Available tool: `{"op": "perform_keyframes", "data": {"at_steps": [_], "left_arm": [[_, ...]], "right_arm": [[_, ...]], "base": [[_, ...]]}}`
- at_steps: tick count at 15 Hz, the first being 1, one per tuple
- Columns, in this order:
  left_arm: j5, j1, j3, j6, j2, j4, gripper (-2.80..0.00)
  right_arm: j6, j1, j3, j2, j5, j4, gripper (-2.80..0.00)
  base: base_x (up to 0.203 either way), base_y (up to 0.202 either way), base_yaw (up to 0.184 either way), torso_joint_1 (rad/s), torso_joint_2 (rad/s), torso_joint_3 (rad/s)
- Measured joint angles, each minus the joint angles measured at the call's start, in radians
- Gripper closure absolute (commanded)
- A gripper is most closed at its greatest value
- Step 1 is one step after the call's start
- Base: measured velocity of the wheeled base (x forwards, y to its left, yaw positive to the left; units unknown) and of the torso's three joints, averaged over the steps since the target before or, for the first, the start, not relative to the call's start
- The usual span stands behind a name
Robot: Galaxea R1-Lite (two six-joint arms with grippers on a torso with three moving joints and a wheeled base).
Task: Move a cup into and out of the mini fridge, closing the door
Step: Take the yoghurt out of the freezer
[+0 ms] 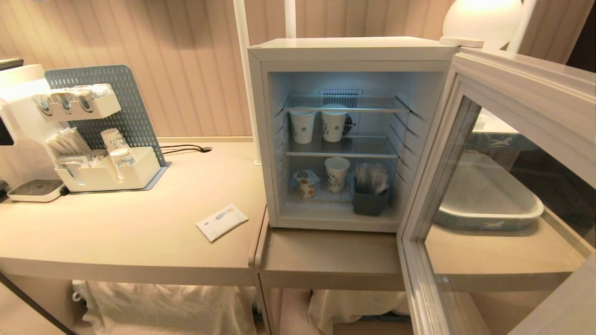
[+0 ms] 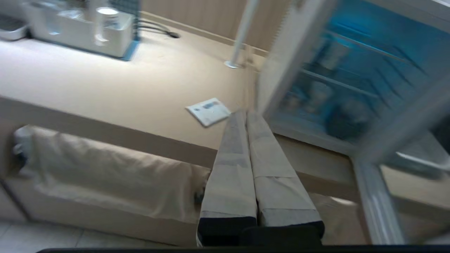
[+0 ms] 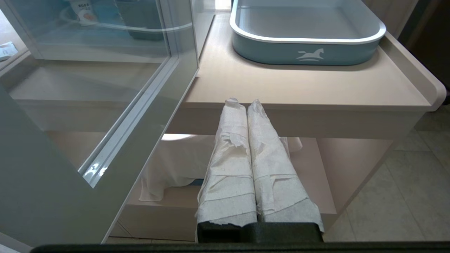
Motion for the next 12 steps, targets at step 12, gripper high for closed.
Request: {"op": "perform_keyframes", "data": {"at_steps": [12], "left_arm": [[0.126, -0.202, 0.410, 0.153, -0.230, -0.161, 0.00]], "right_arm": [[0.001, 0.000, 0.001, 0.000, 0.000, 0.000, 0.00]], "base": [[0.000, 0.000, 0.000, 0.000, 0.00, 0.000]]}}
